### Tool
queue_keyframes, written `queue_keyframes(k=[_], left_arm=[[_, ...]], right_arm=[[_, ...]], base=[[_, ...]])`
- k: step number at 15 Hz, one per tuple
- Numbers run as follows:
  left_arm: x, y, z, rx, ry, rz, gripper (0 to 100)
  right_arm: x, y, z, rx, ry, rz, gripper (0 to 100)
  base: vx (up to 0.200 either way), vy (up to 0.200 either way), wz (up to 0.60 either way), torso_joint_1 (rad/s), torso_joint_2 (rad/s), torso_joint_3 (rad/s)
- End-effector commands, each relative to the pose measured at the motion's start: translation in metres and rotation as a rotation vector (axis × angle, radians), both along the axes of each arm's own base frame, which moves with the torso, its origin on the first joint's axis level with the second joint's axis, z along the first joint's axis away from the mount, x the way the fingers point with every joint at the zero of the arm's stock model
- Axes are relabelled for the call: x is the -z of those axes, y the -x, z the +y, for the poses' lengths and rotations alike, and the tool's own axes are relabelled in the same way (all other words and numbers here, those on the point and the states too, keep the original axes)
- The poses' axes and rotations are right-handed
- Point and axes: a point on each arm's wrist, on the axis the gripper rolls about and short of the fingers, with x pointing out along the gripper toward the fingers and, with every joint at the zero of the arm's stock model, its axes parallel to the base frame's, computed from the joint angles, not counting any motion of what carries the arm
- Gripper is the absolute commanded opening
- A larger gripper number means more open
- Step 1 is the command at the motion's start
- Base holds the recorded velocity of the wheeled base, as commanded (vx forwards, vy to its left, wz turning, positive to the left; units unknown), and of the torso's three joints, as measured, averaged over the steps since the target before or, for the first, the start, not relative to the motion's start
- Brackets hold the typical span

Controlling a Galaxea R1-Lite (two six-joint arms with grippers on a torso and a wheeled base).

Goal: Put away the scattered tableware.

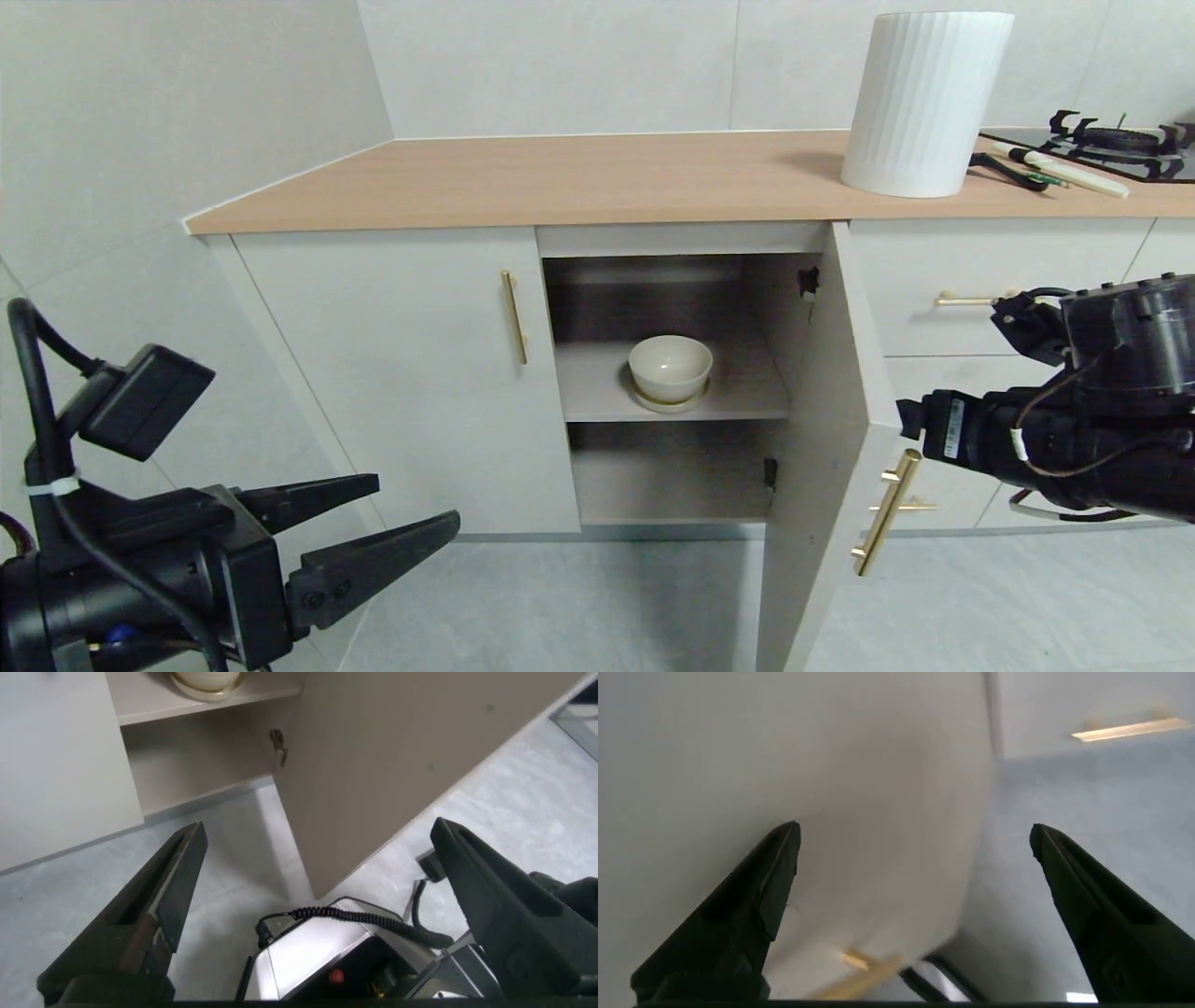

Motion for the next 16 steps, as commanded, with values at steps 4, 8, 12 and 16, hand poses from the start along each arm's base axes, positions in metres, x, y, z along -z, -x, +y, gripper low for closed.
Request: queue_keyframes(k=[4,8,12,16], left_arm=[[0.000,0.000,0.000,-0.001,0.001,-0.001,100],[-0.001,0.001,0.000,-0.002,0.001,-0.005,100],[-0.001,0.001,0.000,-0.002,0.002,-0.007,100],[0.000,0.000,0.000,0.000,0.001,-0.004,100]], right_arm=[[0.019,-0.031,0.017,-0.064,-0.023,0.029,100],[0.025,-0.055,0.029,-0.094,-0.044,0.035,100],[0.036,-0.082,0.043,-0.111,-0.114,-0.002,100],[0.057,-0.109,0.052,-0.053,-0.256,-0.054,100]], base=[[0.000,0.000,0.00,0.000,0.00,0.000],[0.000,0.000,0.00,0.000,0.00,0.000],[0.000,0.000,0.00,0.000,0.00,0.000],[0.000,0.000,0.00,0.000,0.00,0.000]])
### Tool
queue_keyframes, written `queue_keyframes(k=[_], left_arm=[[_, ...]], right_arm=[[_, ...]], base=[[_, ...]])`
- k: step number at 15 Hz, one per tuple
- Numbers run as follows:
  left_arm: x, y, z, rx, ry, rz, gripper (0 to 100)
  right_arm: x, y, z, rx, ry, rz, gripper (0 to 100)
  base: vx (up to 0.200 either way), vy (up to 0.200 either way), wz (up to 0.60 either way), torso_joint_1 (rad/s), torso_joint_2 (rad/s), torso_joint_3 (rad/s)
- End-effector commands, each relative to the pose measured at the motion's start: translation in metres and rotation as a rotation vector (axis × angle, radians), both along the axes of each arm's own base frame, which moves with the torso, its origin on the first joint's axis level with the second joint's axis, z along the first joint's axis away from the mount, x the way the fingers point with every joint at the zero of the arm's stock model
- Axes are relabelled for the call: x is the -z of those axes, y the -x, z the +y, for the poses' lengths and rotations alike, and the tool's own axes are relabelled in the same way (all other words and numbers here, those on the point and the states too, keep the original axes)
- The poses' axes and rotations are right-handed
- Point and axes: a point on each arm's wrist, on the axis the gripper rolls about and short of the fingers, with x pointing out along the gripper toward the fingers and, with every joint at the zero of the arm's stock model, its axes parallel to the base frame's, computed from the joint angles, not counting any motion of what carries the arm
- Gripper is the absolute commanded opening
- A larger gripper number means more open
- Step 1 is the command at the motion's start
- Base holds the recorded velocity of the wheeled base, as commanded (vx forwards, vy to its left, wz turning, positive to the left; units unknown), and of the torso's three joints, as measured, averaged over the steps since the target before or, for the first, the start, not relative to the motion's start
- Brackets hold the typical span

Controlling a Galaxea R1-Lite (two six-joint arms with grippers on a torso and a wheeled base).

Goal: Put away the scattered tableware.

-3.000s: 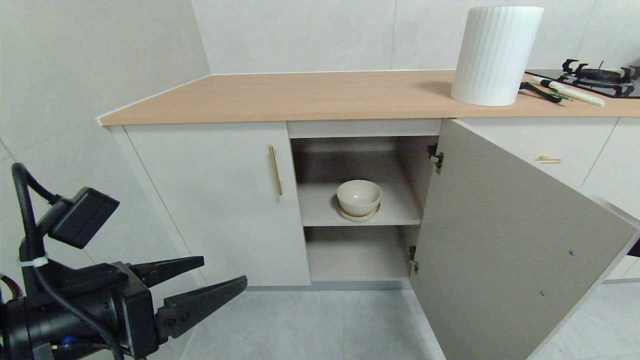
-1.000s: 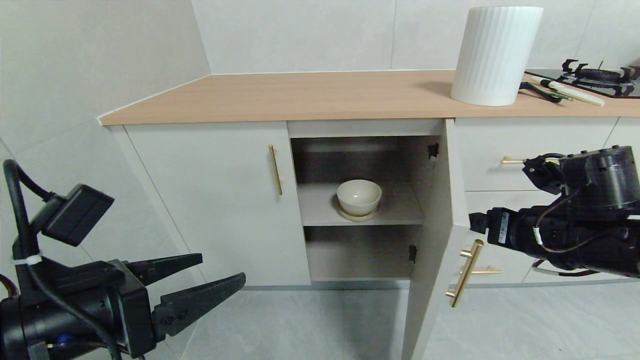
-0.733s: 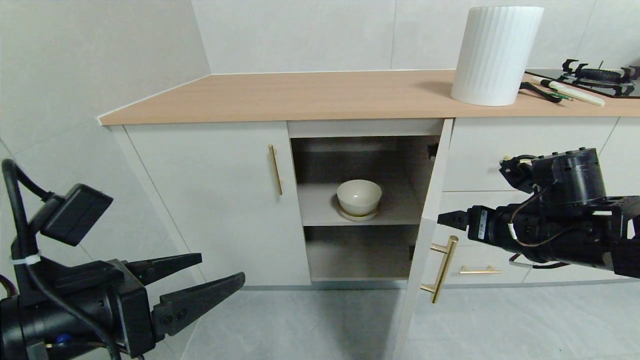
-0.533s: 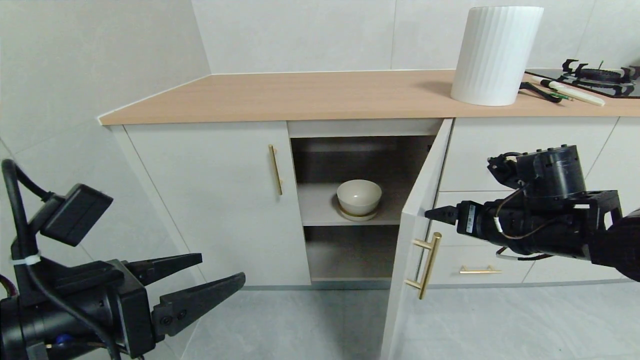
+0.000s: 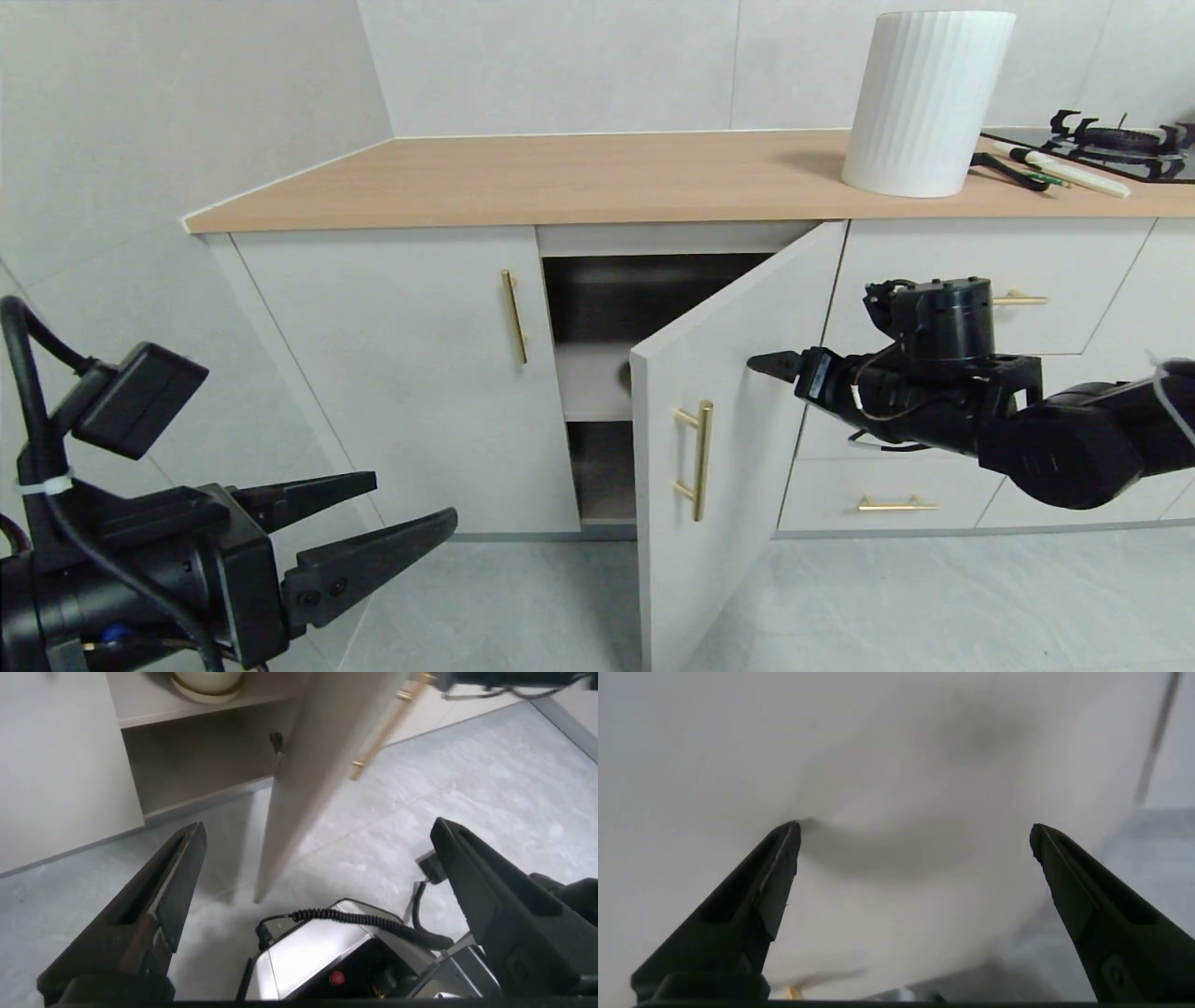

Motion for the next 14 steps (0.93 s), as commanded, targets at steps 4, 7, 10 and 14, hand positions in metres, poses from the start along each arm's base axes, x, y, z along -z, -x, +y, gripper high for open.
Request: queue_keyframes(k=[4,7,10,14], left_arm=[[0.001,-0.001,-0.001,0.000,-0.002,0.005,100],[0.001,-0.001,0.000,0.000,-0.001,0.003,100],[0.000,0.000,0.000,0.000,-0.001,0.002,100],[0.000,-0.001,-0.001,-0.001,0.001,0.001,100]], right_arm=[[0.055,-0.038,0.014,0.047,-0.083,-0.015,100],[0.056,-0.050,0.018,0.090,-0.152,-0.007,100],[0.069,-0.066,0.018,0.119,-0.158,0.006,100],[0.074,-0.074,0.020,0.151,-0.145,0.011,100]], base=[[0.000,0.000,0.00,0.000,0.00,0.000],[0.000,0.000,0.00,0.000,0.00,0.000],[0.000,0.000,0.00,0.000,0.00,0.000],[0.000,0.000,0.00,0.000,0.00,0.000]])
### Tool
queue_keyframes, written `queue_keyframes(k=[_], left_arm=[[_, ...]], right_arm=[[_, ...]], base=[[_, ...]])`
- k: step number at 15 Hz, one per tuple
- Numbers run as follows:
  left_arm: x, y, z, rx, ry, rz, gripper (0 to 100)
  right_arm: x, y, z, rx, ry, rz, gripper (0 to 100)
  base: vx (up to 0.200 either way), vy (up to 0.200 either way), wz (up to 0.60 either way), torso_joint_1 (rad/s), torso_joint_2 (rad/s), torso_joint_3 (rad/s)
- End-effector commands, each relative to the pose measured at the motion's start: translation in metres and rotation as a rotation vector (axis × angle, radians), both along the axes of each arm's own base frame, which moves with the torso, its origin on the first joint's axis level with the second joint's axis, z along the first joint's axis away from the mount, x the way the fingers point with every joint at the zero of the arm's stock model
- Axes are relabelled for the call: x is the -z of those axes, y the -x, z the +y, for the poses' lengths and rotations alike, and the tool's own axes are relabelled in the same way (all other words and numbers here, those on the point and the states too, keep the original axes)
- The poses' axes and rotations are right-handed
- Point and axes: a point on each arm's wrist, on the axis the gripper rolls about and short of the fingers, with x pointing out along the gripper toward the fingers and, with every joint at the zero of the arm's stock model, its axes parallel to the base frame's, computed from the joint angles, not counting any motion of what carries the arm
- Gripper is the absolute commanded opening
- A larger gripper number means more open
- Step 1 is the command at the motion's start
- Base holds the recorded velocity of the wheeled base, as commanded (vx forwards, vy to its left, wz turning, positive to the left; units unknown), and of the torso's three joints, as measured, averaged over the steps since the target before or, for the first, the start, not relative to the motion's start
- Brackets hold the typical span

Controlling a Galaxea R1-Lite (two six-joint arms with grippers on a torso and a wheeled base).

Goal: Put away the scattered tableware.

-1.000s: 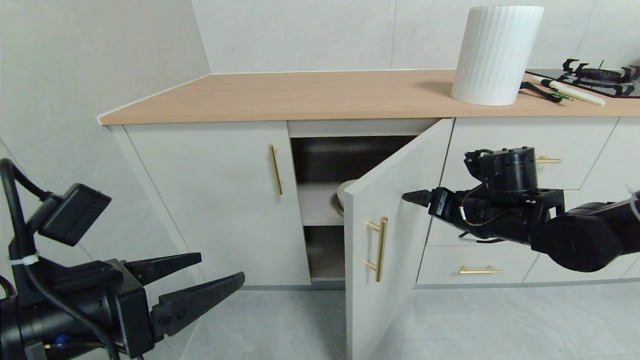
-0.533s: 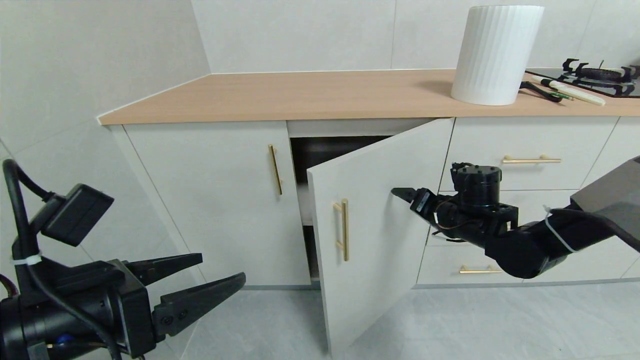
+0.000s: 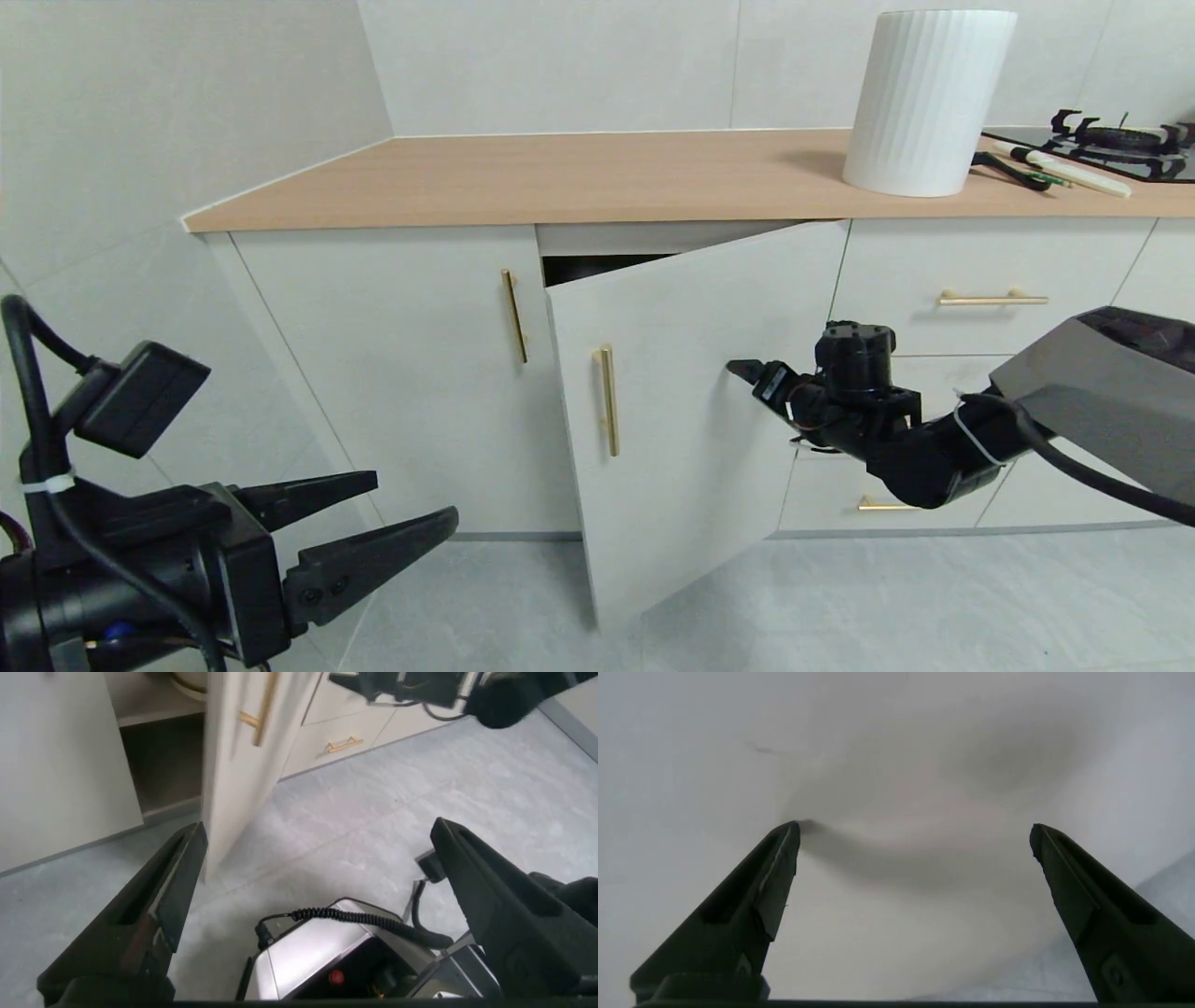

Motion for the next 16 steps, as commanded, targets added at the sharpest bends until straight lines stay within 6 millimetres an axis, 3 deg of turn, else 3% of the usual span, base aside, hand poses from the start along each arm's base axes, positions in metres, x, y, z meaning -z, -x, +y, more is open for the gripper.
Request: queue_keyframes(k=[1,5,10,16], left_arm=[[0.0001,-0.0007,-0.0003,-0.002,0.000,0.002,100],[0.0005,-0.0006,-0.0002,-0.005,-0.004,0.005,100],[0.0008,-0.0009,-0.0003,-0.005,-0.005,0.006,100],[0.0000,0.0002,0.0002,-0.005,-0.001,-0.001,100]], right_arm=[[0.0045,-0.0026,0.0009,0.000,0.003,0.006,100],[0.0034,-0.0033,-0.0003,0.006,0.002,0.003,100],[0.0041,-0.0037,-0.0009,0.009,0.003,0.004,100],[0.0023,-0.0043,-0.0011,0.028,0.006,-0.003,100]], base=[[0.000,0.000,0.00,0.000,0.00,0.000],[0.000,0.000,0.00,0.000,0.00,0.000],[0.200,0.000,0.00,-0.001,0.00,0.005],[0.000,0.000,0.00,0.000,0.00,0.000]])
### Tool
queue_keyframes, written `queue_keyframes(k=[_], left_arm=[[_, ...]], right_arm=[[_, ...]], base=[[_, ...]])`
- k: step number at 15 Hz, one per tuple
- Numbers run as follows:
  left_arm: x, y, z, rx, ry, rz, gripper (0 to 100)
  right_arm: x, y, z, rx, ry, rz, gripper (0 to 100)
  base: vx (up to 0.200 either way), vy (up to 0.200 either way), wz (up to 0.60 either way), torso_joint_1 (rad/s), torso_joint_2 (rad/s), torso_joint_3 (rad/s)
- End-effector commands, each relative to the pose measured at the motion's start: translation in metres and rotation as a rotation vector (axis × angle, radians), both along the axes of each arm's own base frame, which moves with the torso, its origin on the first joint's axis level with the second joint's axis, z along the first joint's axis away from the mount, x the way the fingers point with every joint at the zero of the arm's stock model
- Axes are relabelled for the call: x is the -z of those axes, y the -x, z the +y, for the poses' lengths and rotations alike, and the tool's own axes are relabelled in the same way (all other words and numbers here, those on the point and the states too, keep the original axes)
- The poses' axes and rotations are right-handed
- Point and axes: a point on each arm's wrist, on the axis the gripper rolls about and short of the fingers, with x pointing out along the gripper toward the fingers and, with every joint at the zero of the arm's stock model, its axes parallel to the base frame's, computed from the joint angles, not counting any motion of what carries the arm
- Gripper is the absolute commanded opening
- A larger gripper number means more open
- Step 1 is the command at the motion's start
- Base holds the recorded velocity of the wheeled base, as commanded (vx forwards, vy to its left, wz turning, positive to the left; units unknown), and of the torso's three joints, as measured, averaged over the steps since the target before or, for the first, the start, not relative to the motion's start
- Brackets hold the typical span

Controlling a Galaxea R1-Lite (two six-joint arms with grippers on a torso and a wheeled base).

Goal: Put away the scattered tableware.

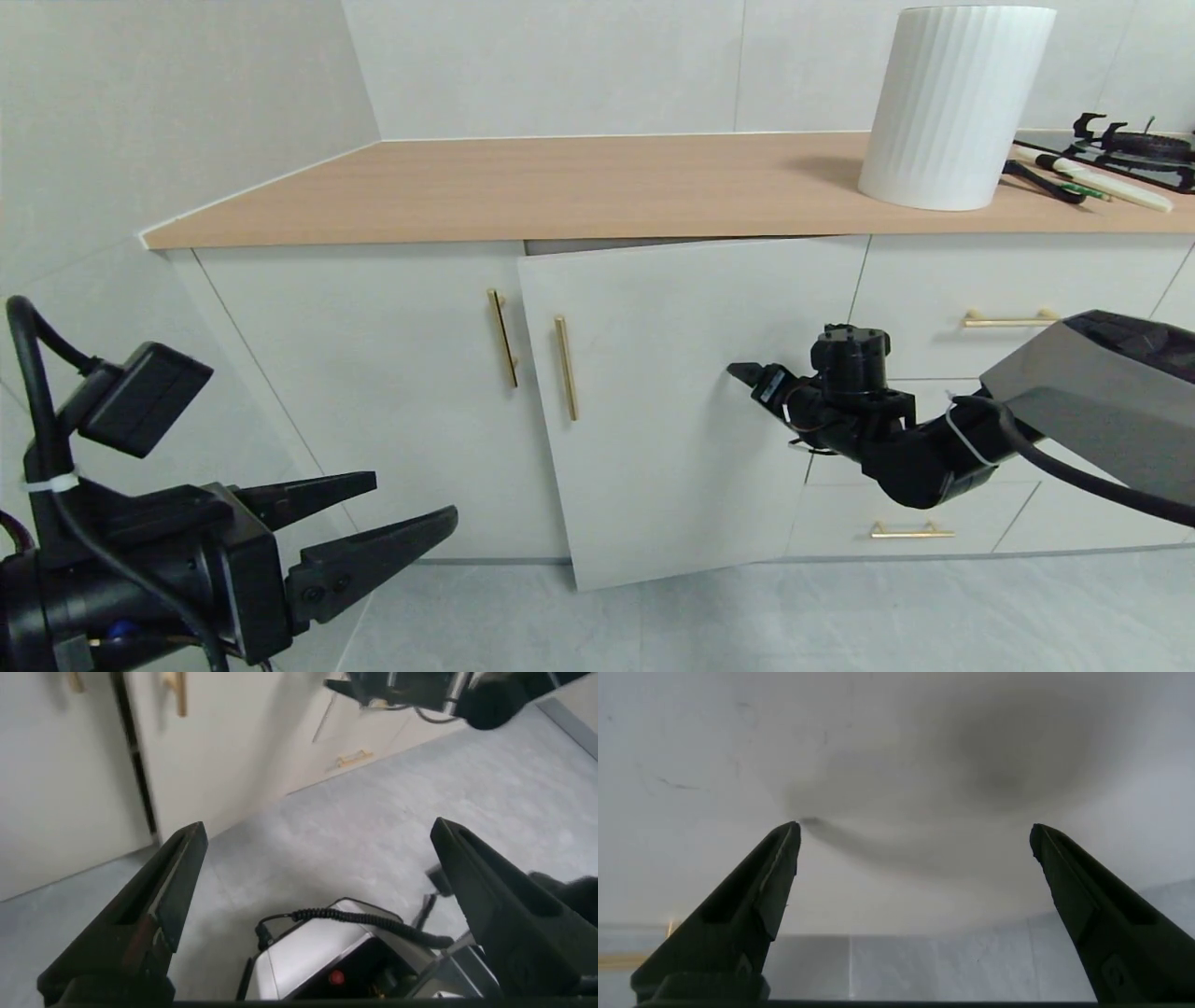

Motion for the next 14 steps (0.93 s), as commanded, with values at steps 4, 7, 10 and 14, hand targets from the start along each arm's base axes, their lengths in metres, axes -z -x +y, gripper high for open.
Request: queue_keyframes(k=[4,7,10,14], left_arm=[[0.000,0.000,0.000,0.001,0.002,-0.002,100],[0.000,0.000,0.000,0.001,0.002,-0.002,100],[0.000,0.000,0.000,0.001,0.002,-0.002,100],[-0.001,0.000,0.000,0.001,0.002,-0.004,100]], right_arm=[[-0.006,-0.011,0.002,0.090,0.009,-0.044,100],[-0.001,-0.024,0.004,0.201,0.068,-0.008,100],[-0.001,-0.026,0.004,0.220,0.077,-0.008,100],[-0.012,-0.016,0.002,0.209,0.073,-0.013,100]], base=[[0.000,0.000,0.00,0.000,0.00,0.000],[0.000,0.000,0.00,0.000,0.00,0.000],[0.000,0.000,0.00,0.000,0.00,0.000],[0.000,0.000,0.00,0.000,0.00,0.000]])
